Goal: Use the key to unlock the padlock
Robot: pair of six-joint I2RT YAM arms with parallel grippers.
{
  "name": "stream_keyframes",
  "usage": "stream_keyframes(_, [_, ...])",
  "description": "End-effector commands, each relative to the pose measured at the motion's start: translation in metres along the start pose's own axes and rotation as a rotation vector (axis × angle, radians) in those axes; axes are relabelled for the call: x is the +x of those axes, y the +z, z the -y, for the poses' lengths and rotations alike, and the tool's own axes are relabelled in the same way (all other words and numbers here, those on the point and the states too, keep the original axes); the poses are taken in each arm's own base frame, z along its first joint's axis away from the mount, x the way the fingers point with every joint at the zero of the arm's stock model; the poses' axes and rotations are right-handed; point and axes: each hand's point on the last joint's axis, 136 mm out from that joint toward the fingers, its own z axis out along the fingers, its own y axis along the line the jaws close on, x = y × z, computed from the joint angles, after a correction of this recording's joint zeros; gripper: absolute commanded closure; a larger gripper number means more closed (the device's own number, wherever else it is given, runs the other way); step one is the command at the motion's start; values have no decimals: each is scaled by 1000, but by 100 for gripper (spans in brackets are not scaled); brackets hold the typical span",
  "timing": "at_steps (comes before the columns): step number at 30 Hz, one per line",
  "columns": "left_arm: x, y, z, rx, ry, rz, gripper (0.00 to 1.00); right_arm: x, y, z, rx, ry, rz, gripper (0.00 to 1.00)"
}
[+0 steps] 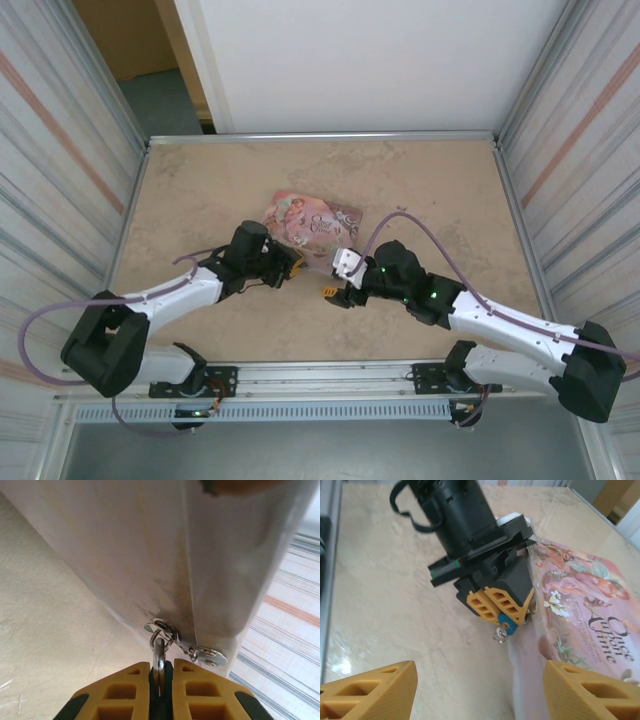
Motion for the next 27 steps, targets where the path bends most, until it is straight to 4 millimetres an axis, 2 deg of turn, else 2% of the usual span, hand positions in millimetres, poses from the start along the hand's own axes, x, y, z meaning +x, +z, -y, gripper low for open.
stream_keyframes(1, [8,-2,13,-19,-27,-40,100,17,1,4,71,-188,-93,34])
stream_keyframes(9, [10,4,7,-37,-73,-55,100,20,18,4,139,-276,-105,37])
stream_keyframes(15, [11,5,7,-41,-81,-57,100,29,35,2,152,-285,-126,47])
stream_keyframes(23, [12,7,4,-49,-81,-61,100,28,56,7,196,-276,-122,59])
stream_keyframes(27, [13,8,5,-45,-81,-67,100,30,66,6,196,-258,-112,61])
